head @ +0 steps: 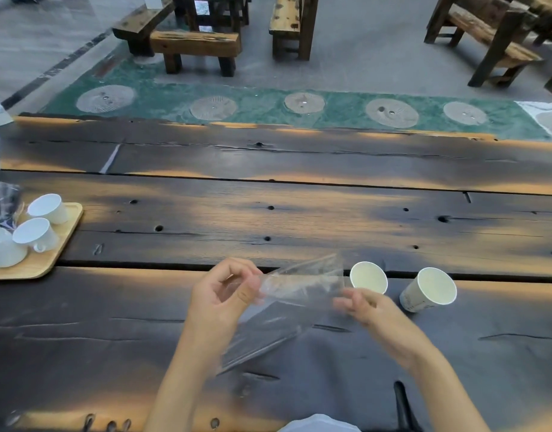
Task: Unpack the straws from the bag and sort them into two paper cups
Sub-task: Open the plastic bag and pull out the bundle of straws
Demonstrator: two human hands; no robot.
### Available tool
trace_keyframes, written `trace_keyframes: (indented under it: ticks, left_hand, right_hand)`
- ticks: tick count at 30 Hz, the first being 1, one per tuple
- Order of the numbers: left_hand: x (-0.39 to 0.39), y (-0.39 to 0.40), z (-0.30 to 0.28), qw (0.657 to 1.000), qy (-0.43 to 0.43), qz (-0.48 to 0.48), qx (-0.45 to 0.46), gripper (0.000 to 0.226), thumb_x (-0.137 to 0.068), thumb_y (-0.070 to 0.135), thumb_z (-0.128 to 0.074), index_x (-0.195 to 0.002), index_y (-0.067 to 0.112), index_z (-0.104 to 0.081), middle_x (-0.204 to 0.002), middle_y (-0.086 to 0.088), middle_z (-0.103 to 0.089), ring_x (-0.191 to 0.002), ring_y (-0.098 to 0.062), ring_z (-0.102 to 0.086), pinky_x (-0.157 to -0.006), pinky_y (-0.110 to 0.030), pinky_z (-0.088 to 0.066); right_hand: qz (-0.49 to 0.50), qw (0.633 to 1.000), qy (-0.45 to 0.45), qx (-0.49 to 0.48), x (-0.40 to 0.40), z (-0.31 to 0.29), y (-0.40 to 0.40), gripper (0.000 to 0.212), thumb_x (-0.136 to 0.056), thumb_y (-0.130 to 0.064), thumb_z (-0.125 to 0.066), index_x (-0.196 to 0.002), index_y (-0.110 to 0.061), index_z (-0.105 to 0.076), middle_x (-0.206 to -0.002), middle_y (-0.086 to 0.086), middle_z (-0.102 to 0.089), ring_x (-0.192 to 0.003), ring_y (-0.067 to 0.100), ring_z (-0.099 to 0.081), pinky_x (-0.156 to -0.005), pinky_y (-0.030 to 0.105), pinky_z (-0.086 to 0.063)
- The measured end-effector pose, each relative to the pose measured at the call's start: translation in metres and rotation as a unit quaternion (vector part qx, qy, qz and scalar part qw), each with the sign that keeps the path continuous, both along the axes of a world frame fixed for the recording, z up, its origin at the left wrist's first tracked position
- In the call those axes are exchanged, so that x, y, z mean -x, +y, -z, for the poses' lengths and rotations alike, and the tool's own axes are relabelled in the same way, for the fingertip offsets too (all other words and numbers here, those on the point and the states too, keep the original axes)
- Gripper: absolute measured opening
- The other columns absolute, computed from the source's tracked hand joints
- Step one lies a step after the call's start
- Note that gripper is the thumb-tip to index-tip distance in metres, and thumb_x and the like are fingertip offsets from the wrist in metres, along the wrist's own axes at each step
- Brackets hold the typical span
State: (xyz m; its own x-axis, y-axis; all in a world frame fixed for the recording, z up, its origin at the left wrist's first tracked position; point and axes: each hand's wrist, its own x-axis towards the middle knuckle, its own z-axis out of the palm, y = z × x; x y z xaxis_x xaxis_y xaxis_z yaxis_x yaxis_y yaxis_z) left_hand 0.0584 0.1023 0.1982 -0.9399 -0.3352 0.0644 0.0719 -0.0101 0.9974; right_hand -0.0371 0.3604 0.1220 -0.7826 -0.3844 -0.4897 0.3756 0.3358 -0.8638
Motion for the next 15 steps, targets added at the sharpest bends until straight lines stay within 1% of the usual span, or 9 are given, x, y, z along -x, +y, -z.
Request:
trace_keyframes:
  ticks: [1, 3, 4, 5, 7, 8, 10, 12, 15]
  left_hand:
    - [0.0, -0.001, -0.001, 1.0, -0.008, -0.001, -0.012, 0.023, -0.082, 0.014, -0.067, -0.079, -0.007, -0.059, -0.088, -0.005, -0.067, -0.071, -0.017, -0.065, -0.07, -0.017, -0.052]
    - [0.0, -0.004, 0.001, 1.0, -0.023, 0.009, 0.003, 0.016, -0.079, 0.012, -0.069, -0.083, -0.002, -0.063, -0.09, 0.0, -0.068, -0.073, -0.018, -0.068, -0.072, -0.023, -0.055]
    - [0.001, -0.007, 0.003, 0.999, -0.028, 0.018, 0.028, 0.012, -0.078, 0.011, -0.071, -0.086, 0.002, -0.068, -0.092, 0.0, -0.068, -0.076, -0.016, -0.068, -0.074, -0.025, -0.056]
    - [0.001, -0.009, 0.004, 0.998, -0.03, 0.028, 0.056, 0.011, -0.077, 0.011, -0.073, -0.088, 0.007, -0.072, -0.094, -0.002, -0.068, -0.081, -0.014, -0.068, -0.077, -0.025, -0.055]
    - [0.002, -0.012, 0.006, 0.994, -0.035, 0.028, 0.098, 0.007, -0.074, 0.012, -0.077, -0.082, 0.012, -0.077, -0.092, -0.004, -0.067, -0.084, -0.011, -0.065, -0.076, -0.018, -0.05]
    - [0.002, -0.013, 0.006, 0.993, -0.037, 0.02, 0.108, 0.003, -0.074, 0.01, -0.078, -0.077, 0.011, -0.077, -0.089, -0.005, -0.067, -0.083, -0.01, -0.064, -0.075, -0.014, -0.048]
    - [0.002, -0.014, 0.008, 0.991, -0.04, -0.011, 0.124, 0.007, -0.077, 0.004, -0.076, -0.072, 0.008, -0.073, -0.085, -0.004, -0.068, -0.078, -0.007, -0.062, -0.072, -0.013, -0.045]
    - [0.002, -0.015, 0.011, 0.994, -0.046, -0.047, 0.089, 0.01, -0.081, 0.001, -0.072, -0.073, 0.005, -0.069, -0.081, -0.001, -0.07, -0.077, -0.008, -0.063, -0.072, -0.016, -0.047]
    - [0.004, -0.015, 0.019, 0.993, -0.067, -0.097, -0.009, 0.006, -0.085, 0.005, -0.069, -0.08, 0.001, -0.067, -0.081, -0.006, -0.071, -0.079, -0.017, -0.064, -0.074, -0.026, -0.052]
  right_hand:
    - [-0.006, 1.0, -0.012, 0.021, -0.004, 0.005, -0.002, 0.074, -0.07, -0.069, -0.067, -0.126, -0.022, -0.059, -0.116, -0.006, -0.074, -0.119, 0.006, -0.061, -0.108, 0.031, -0.037]
    - [0.031, 0.998, -0.008, 0.063, -0.009, 0.011, -0.007, 0.077, -0.062, -0.06, -0.081, -0.119, -0.011, -0.064, -0.104, 0.004, -0.077, -0.109, 0.015, -0.068, -0.105, 0.034, -0.04]
    - [0.058, 0.995, 0.001, 0.079, -0.01, 0.011, -0.009, 0.078, -0.056, -0.057, -0.086, -0.11, -0.004, -0.067, -0.095, 0.008, -0.077, -0.1, 0.019, -0.07, -0.099, 0.034, -0.042]
    - [0.081, 0.992, 0.011, 0.096, -0.01, 0.009, -0.012, 0.072, -0.055, -0.051, -0.089, -0.099, 0.001, -0.067, -0.085, 0.011, -0.074, -0.09, 0.022, -0.067, -0.092, 0.034, -0.043]
    - [0.104, 0.987, 0.028, 0.118, -0.01, 0.001, -0.016, 0.048, -0.063, -0.037, -0.086, -0.078, 0.002, -0.061, -0.073, 0.017, -0.06, -0.074, 0.025, -0.055, -0.077, 0.033, -0.042]
    - [0.113, 0.985, 0.033, 0.128, -0.01, -0.003, -0.018, 0.044, -0.067, -0.034, -0.083, -0.072, 0.0, -0.056, -0.071, 0.017, -0.051, -0.069, 0.026, -0.046, -0.07, 0.033, -0.039]
    - [0.122, 0.98, 0.048, 0.147, -0.01, -0.007, -0.02, 0.054, -0.071, -0.039, -0.082, -0.069, 0.004, -0.049, -0.073, 0.013, -0.04, -0.072, 0.027, -0.033, -0.067, 0.037, -0.029]
    - [0.117, 0.98, 0.067, 0.145, -0.009, -0.012, -0.021, 0.064, -0.072, -0.045, -0.081, -0.073, 0.012, -0.051, -0.076, 0.012, -0.042, -0.077, 0.026, -0.037, -0.071, 0.04, -0.027]
    - [0.103, 0.983, 0.082, 0.127, -0.01, -0.019, -0.021, 0.033, -0.071, -0.038, -0.078, -0.071, -0.006, -0.072, -0.072, 0.01, -0.06, -0.077, 0.022, -0.054, -0.076, 0.037, -0.041]
